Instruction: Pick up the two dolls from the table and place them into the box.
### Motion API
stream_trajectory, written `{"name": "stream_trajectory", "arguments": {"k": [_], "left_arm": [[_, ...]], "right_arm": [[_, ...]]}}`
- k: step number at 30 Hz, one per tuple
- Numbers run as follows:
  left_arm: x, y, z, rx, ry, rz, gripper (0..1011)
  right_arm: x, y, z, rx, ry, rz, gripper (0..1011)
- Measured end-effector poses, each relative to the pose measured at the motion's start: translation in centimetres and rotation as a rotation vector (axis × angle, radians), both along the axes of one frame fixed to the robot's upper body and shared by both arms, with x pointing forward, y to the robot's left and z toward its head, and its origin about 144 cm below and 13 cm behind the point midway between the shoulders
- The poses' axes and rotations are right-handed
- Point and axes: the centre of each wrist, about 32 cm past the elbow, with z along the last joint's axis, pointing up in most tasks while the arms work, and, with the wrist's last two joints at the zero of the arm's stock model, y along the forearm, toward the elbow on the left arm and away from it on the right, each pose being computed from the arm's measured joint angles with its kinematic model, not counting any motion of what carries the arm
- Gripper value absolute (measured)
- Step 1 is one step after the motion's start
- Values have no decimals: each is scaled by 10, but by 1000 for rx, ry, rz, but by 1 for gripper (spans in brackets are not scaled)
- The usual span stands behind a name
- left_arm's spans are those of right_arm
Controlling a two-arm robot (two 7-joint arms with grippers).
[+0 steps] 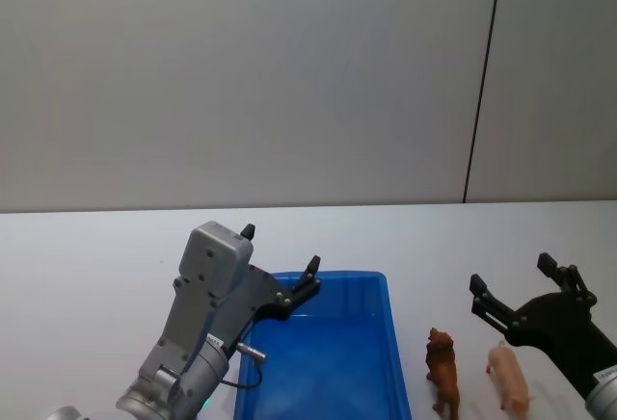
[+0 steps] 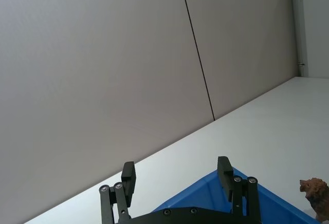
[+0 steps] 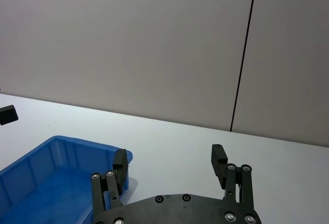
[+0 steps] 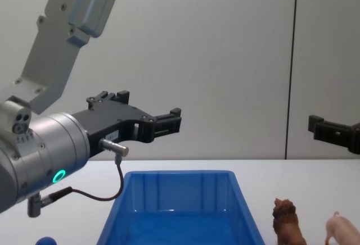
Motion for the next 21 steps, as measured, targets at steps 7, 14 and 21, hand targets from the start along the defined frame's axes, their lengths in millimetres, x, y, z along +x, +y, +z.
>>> {"name": "stream_trajectory", "arguments": {"k": [7,14,21], "left_arm": [[0,0,0,0,0,0,1002],[0,0,0,0,0,0,1002],[0,0,0,0,0,0,1002]], "right_arm": [[0,0,0,0,0,0,1001],[-1,-7,-1,-3,6,1,1001],[-6,-25,-5,-13,36,6,1001]]}}
